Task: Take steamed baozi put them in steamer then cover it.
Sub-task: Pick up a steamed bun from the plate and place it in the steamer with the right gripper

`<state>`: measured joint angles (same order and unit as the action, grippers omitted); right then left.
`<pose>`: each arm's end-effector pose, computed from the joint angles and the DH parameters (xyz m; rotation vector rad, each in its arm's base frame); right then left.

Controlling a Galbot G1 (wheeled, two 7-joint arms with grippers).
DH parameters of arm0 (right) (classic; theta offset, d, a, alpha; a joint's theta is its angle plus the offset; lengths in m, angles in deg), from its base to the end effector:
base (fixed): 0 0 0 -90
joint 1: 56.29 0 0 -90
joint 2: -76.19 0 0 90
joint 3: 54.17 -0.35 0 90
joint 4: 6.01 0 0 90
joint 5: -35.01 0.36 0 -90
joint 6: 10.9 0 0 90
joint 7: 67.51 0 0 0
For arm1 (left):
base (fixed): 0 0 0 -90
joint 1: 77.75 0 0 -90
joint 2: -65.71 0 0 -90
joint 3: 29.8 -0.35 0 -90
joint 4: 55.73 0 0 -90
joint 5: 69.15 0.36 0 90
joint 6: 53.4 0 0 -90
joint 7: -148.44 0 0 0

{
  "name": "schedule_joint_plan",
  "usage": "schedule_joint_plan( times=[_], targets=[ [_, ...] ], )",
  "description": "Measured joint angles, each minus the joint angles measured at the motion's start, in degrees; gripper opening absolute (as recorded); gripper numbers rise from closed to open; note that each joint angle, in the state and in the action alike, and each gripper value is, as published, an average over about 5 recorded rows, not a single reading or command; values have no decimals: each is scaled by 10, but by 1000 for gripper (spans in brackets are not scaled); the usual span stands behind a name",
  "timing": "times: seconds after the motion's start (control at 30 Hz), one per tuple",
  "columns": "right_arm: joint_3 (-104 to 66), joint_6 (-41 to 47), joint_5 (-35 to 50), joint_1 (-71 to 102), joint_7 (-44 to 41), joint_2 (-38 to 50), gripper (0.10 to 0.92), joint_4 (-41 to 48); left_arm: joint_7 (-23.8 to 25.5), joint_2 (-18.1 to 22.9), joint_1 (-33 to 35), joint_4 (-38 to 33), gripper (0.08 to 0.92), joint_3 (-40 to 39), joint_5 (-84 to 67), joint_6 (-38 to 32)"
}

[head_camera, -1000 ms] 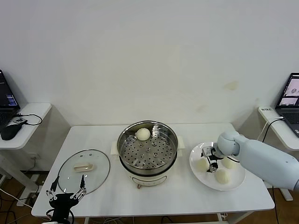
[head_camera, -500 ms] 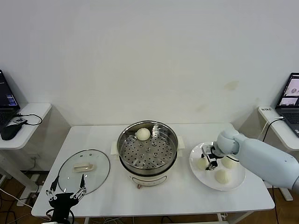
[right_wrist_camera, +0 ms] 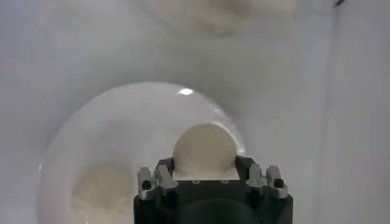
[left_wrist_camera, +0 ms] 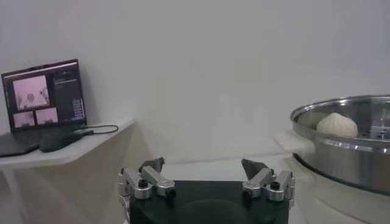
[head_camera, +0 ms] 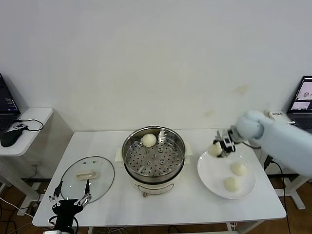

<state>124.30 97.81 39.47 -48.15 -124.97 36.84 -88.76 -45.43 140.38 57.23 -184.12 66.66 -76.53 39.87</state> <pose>0.5228 -0.0794 -0.0651 1.2529 -1.5439 1.5827 0.1181 0.0640 -0.2785 0.2367 -2.9794 -0.2499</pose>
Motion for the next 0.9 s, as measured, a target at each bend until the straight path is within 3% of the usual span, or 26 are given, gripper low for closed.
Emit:
schedule_joint_plan(
  times=[0.47,0.9],
  targets=[
    [72,94,163,-97,69,-164,641,-4,0,-2,-6,1,823,4,-4,0],
    [103,167,213,-51,122,-320,645,65,0,6,-11,-1,823,3,-3,0]
  ],
)
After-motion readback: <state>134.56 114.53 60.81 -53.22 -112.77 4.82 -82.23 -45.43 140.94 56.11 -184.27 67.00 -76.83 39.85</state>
